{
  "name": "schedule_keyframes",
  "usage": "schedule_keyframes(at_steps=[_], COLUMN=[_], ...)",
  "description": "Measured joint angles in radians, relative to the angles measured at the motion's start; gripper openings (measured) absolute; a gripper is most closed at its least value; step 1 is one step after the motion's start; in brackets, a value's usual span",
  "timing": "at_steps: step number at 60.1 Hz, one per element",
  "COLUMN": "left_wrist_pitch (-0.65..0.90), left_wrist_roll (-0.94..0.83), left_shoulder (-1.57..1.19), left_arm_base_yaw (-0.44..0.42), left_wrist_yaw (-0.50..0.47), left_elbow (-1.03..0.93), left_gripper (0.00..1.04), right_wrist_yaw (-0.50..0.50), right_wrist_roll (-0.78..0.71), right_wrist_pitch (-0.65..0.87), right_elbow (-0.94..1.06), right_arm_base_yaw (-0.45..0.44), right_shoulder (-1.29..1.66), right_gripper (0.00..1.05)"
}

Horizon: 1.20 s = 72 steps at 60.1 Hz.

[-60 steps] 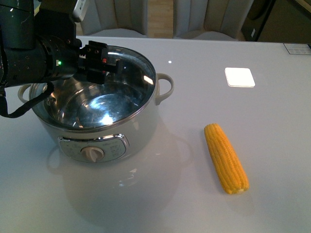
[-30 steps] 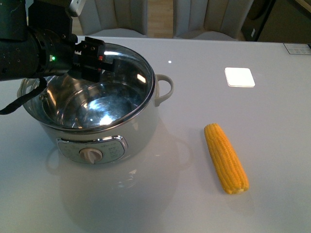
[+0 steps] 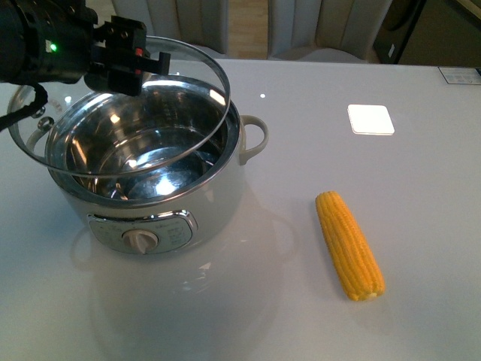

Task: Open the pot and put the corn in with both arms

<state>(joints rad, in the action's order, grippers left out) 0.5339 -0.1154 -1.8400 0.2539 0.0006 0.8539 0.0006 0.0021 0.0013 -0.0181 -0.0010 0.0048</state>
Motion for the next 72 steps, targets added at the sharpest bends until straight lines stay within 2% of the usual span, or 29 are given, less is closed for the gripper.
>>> schedule_keyframes(at_steps=[26, 60, 72], left_wrist_pitch=[-0.023, 0.015, 0.041], left_wrist_roll=[-0.024, -0.048, -0.072], left_shoulder=[0.146, 0.195, 0.195], left_arm_base_yaw=[-0.111, -0.381, -0.503], left_wrist_yaw=[0.034, 0.116, 0.154], left_elbow=[-0.049, -0.173, -0.191], left_gripper=[0.45, 0.45, 0.45], right_wrist_yaw=[0.000, 0.000, 0.000], right_wrist_roll=[0.000, 0.000, 0.000], right_wrist_pitch=[0.000, 0.000, 0.000], right_elbow=[0.000, 0.000, 0.000], right_arm_base_yaw=[0.000, 0.000, 0.000], right_shoulder=[0.000, 0.000, 0.000], right_gripper=[0.96, 0.96, 0.96])
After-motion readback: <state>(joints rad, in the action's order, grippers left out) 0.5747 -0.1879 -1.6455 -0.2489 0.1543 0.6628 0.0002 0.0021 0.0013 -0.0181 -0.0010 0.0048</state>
